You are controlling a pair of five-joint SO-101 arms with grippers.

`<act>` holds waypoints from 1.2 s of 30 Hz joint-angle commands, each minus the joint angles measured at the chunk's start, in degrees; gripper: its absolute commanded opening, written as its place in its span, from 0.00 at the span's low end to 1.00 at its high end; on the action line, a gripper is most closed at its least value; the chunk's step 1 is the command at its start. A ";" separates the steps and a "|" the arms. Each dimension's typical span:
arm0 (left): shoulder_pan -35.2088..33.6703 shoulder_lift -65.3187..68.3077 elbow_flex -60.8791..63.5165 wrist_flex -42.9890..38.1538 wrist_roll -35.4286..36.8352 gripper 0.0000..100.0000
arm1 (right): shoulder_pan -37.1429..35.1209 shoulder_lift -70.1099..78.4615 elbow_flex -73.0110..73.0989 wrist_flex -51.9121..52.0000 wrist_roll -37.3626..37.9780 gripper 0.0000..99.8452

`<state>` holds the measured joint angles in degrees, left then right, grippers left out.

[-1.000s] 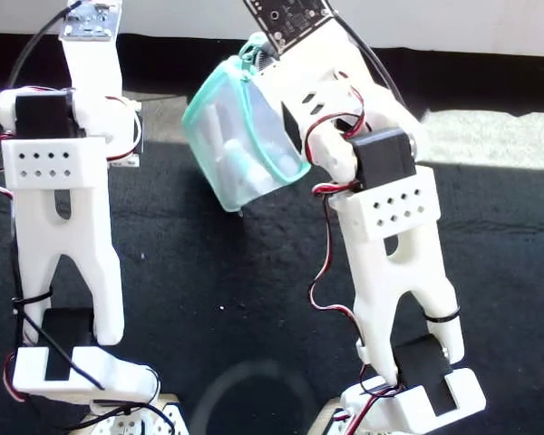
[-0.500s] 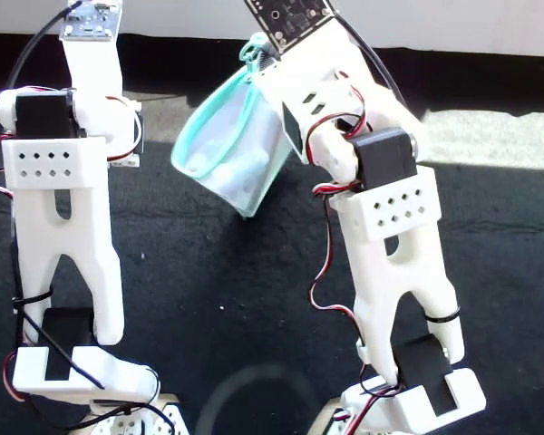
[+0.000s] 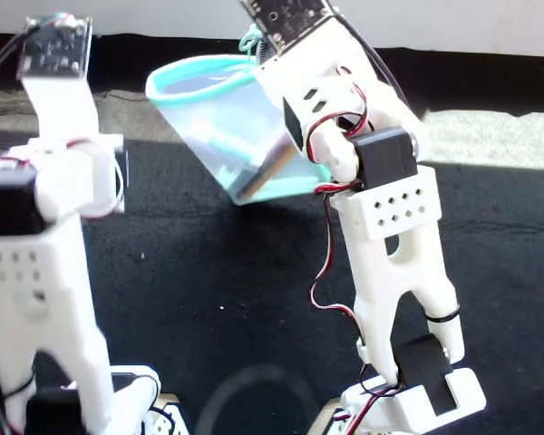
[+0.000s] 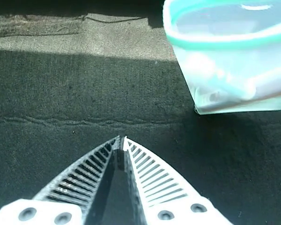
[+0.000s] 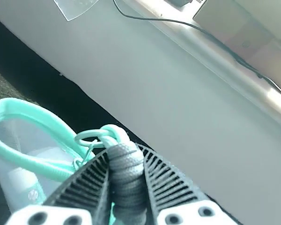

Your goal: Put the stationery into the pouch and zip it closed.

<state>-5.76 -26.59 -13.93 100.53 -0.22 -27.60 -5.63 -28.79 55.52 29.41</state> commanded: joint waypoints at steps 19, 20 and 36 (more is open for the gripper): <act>6.99 5.58 42.15 -72.62 13.54 0.01 | 1.36 -4.26 -6.02 15.43 2.29 0.01; 6.11 7.43 41.10 -72.53 15.30 0.01 | 1.19 -5.32 -6.64 17.45 2.29 0.01; 4.18 11.38 32.84 -71.56 17.93 0.01 | -11.03 -8.31 -7.52 7.34 2.37 0.01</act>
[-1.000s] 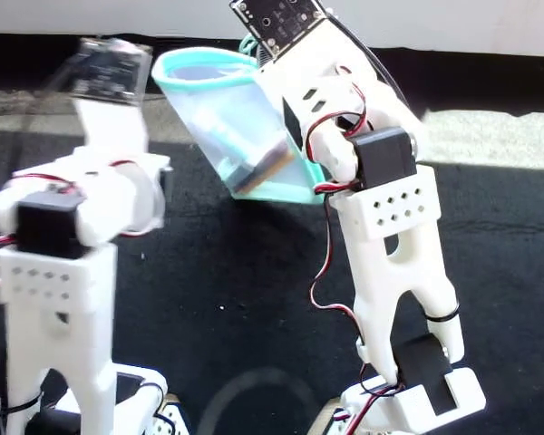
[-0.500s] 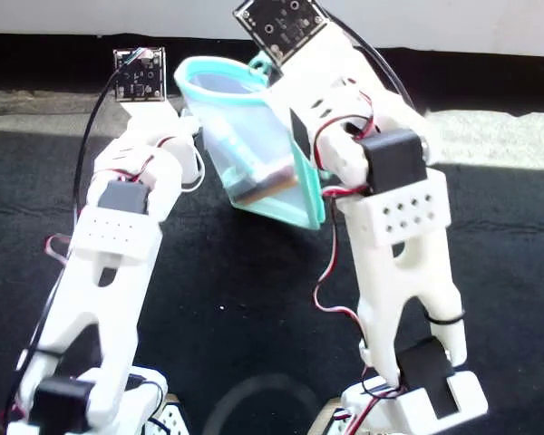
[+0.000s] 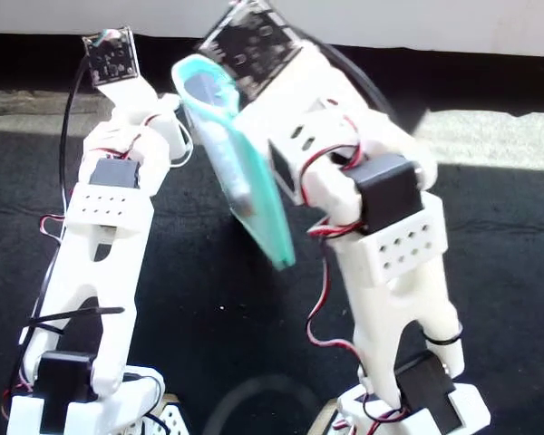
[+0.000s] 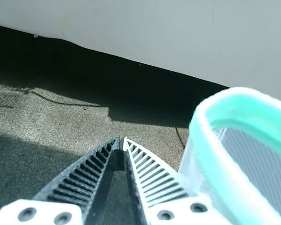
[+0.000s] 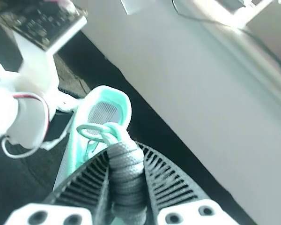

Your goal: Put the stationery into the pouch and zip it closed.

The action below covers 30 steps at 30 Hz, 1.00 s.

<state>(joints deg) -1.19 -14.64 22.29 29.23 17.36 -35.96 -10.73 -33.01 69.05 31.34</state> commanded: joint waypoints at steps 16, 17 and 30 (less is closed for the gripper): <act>-4.18 -0.66 -20.62 36.75 0.35 0.01 | 3.12 -3.03 17.10 -12.97 0.44 0.01; -3.47 -0.66 -21.67 40.09 0.35 0.01 | 3.12 -3.03 18.68 -14.90 0.44 0.01; -0.04 -0.66 -24.40 48.35 0.26 0.03 | 1.10 -3.03 23.52 -25.36 0.44 0.01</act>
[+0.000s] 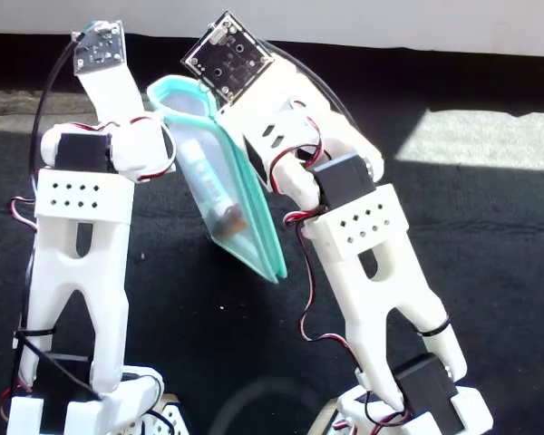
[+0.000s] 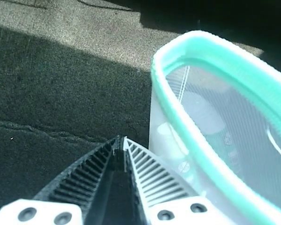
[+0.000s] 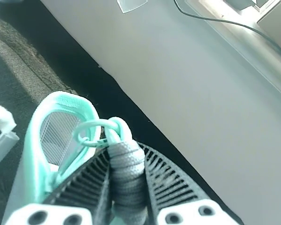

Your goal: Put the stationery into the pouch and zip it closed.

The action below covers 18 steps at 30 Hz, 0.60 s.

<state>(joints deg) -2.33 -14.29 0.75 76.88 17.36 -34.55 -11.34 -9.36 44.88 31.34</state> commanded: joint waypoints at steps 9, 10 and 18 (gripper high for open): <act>2.86 -1.01 -14.64 19.96 0.53 0.23 | 1.10 3.38 -2.15 -1.19 0.44 0.01; 3.82 -0.92 -15.69 21.36 0.62 0.23 | 1.10 4.70 -3.12 -1.19 0.44 0.01; 8.92 -1.01 -16.84 22.77 10.02 0.23 | 0.84 14.02 -14.29 -0.92 0.26 0.01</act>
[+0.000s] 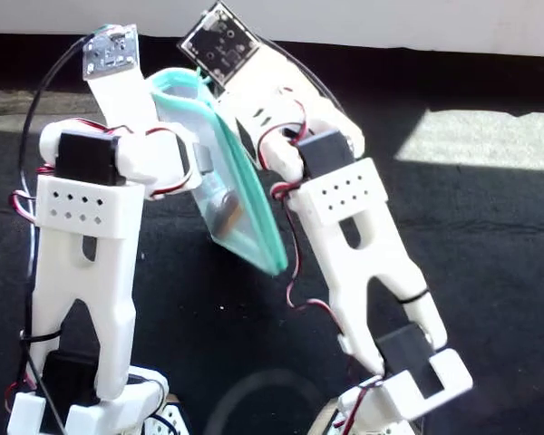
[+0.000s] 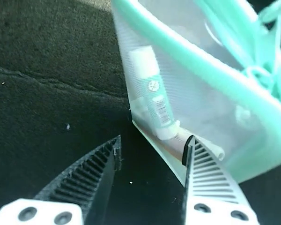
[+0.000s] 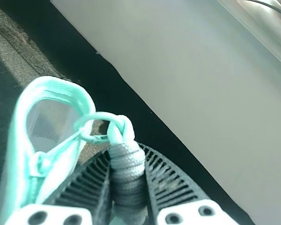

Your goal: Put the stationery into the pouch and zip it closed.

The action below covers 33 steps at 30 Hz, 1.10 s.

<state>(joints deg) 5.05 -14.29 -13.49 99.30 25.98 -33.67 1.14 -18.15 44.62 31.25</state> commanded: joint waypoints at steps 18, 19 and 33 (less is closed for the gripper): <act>4.44 -11.03 7.08 -12.66 1.14 0.24 | 0.13 3.65 -12.35 7.16 0.53 0.01; 3.74 -11.03 8.92 -14.51 1.14 0.24 | 0.13 3.56 -13.76 8.22 0.53 0.01; 0.57 -11.65 17.19 -26.73 1.14 0.24 | 0.04 2.07 -26.07 20.97 0.53 0.01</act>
<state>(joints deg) 5.85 -23.96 4.70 73.98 26.33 -33.67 6.51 -40.40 65.45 31.25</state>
